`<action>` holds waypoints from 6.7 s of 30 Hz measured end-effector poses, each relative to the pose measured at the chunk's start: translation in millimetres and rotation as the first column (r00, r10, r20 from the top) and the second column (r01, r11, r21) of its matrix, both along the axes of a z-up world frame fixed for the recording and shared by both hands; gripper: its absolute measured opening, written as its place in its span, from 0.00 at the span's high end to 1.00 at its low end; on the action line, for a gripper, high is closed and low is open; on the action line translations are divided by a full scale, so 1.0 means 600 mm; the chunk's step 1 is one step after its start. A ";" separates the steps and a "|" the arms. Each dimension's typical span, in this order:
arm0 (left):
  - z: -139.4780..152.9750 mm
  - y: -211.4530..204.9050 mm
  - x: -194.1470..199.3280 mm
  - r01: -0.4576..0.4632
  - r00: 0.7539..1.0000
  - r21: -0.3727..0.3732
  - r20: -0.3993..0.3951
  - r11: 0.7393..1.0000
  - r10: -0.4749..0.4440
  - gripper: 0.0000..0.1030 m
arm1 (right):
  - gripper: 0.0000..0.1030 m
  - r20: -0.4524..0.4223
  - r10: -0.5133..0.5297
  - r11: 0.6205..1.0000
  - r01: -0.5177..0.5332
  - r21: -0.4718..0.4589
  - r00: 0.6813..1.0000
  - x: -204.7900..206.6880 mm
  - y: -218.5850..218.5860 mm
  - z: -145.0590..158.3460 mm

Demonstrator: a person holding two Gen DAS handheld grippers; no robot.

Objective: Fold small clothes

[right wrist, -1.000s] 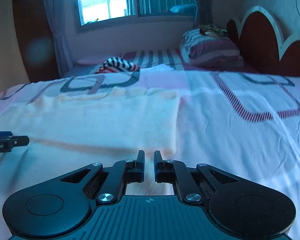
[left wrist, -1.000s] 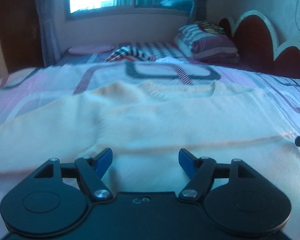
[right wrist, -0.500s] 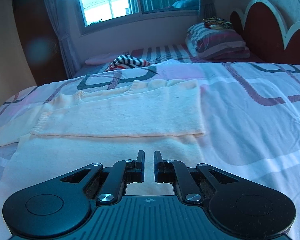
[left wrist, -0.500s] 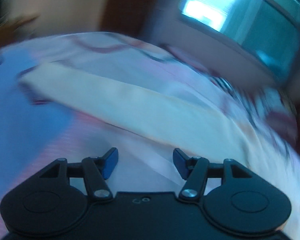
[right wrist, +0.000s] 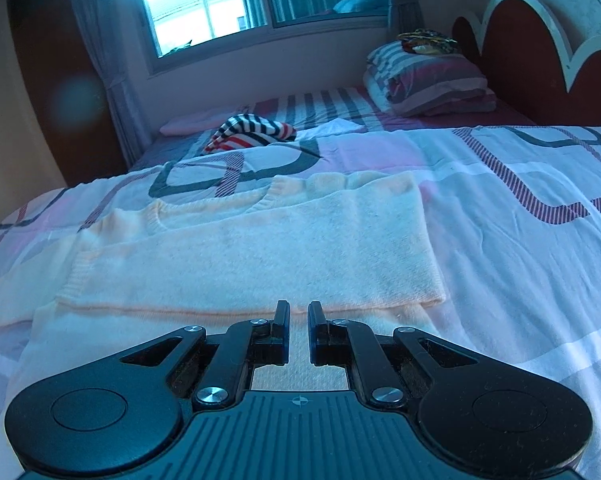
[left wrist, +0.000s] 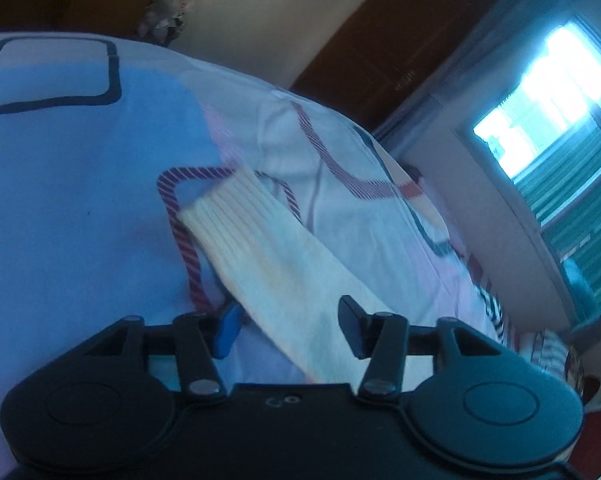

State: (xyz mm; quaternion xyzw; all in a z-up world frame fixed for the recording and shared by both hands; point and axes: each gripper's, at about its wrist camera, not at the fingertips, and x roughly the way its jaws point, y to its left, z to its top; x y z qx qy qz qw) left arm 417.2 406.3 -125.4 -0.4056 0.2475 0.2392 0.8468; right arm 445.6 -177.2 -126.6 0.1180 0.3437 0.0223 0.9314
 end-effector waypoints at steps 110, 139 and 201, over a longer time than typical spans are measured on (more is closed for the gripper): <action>-0.010 -0.481 0.078 0.701 0.706 0.462 -0.340 0.544 -0.621 0.60 | 0.95 -0.049 0.040 0.988 -0.032 0.152 0.998 0.070 -0.115 -0.032; -0.013 -0.527 0.129 0.749 0.636 0.470 -0.312 0.466 -0.706 0.51 | 0.93 0.028 0.022 0.998 -0.024 0.050 0.999 0.110 -0.147 -0.041; -0.010 -0.678 0.122 0.769 0.590 0.512 -0.340 0.383 -0.732 0.25 | 0.72 0.027 0.213 0.974 -0.210 -0.090 0.977 0.086 0.067 -0.033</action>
